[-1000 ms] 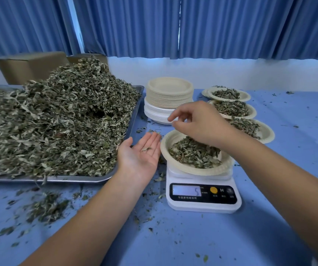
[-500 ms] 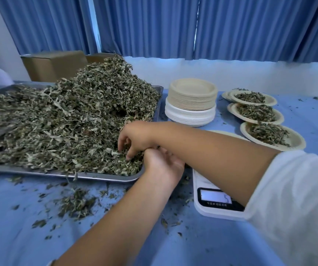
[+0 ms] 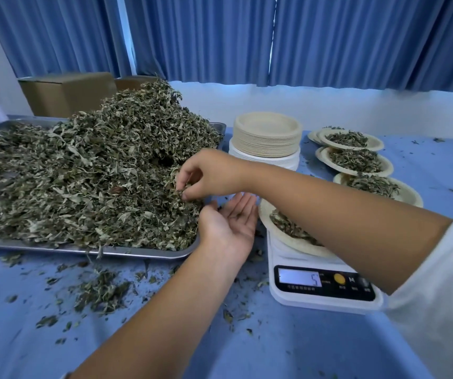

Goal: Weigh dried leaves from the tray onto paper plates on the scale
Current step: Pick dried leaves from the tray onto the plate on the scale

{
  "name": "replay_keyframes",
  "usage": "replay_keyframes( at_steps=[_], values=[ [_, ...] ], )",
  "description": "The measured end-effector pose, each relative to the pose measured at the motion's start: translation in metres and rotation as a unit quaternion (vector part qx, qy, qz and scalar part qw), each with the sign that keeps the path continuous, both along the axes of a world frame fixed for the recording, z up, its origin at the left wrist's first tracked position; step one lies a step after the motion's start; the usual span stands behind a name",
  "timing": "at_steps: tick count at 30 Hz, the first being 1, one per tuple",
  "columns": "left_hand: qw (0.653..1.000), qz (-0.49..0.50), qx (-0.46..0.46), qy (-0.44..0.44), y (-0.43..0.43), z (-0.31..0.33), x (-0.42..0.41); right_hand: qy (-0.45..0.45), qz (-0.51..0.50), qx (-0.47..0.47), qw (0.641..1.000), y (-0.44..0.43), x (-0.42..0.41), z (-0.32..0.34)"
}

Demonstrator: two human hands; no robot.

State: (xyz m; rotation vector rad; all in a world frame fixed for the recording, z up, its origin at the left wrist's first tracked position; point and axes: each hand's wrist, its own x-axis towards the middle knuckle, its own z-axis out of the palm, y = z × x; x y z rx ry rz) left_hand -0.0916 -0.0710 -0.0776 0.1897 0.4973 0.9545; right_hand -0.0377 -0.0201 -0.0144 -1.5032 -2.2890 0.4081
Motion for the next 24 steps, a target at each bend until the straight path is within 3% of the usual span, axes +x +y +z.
replay_keyframes(
  at_steps=[5,8,15,24],
  values=[
    [1.0,-0.003,-0.019,-0.015,0.007,-0.004,0.003,0.149,-0.037,-0.012,0.988,-0.028,0.036,0.017],
    [1.0,-0.001,-0.018,-0.009,0.007,-0.003,0.005,0.182,-0.059,-0.009,0.981,-0.054,0.063,0.026],
    [1.0,-0.004,-0.005,0.014,0.006,-0.004,0.005,0.089,-0.128,-0.033,0.987,-0.109,0.121,0.035],
    [1.0,0.001,0.012,0.028,0.006,-0.007,0.005,-0.057,-0.188,-0.112,0.974,-0.11,0.137,0.018]
  ],
)
